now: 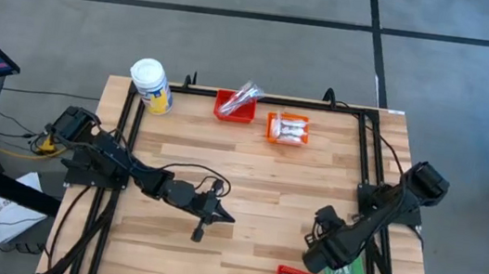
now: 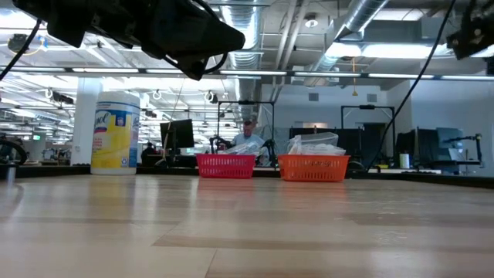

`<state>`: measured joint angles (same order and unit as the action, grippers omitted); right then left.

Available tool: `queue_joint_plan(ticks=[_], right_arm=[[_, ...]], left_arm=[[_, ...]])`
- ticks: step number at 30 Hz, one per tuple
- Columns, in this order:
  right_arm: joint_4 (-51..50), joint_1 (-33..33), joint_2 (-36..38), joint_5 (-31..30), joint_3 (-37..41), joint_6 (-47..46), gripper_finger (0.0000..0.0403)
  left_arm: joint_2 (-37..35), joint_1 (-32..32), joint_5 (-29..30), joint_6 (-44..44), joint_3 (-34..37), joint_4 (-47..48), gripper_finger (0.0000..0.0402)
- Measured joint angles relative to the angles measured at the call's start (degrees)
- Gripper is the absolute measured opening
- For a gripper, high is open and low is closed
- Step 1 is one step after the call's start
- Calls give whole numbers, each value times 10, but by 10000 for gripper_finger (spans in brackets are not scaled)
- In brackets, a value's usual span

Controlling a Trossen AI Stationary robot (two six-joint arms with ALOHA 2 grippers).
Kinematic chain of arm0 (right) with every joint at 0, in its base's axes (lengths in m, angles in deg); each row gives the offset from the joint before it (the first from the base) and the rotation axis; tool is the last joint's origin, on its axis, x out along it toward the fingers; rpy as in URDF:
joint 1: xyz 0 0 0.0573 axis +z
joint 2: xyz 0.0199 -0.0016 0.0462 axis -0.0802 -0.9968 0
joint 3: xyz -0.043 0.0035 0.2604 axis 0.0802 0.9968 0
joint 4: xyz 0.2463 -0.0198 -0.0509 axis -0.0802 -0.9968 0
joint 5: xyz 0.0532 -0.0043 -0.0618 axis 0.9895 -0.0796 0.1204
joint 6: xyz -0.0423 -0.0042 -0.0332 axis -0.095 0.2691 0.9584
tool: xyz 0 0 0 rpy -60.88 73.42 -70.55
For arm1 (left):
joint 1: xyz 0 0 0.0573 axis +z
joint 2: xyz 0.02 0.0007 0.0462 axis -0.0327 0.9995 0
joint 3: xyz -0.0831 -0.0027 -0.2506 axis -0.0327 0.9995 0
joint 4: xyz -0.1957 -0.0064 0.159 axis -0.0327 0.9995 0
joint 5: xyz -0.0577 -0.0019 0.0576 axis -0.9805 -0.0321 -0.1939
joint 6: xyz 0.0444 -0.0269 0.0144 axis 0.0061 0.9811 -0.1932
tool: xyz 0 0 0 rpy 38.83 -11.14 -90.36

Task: Pick & Place Travel size toiletries
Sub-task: Adjust the green bin

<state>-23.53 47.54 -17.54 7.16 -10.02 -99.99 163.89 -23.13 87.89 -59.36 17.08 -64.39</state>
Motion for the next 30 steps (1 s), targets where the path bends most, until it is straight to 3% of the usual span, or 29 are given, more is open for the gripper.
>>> queue_joint_plan(ticks=[5,11,24,27,30], right_arm=[[70,3,0,24,36,8,1],[81,13,0,101,40,18,1],[127,60,0,192,40,9,0],[94,65,0,179,22,8,0],[25,62,0,110,-23,13,0]], left_arm=[[0,-2,2,0,0,0,1],[0,-2,2,0,0,0,1],[0,-2,2,0,0,0,1],[0,-2,2,0,0,0,1],[0,-2,2,-2,0,0,1]])
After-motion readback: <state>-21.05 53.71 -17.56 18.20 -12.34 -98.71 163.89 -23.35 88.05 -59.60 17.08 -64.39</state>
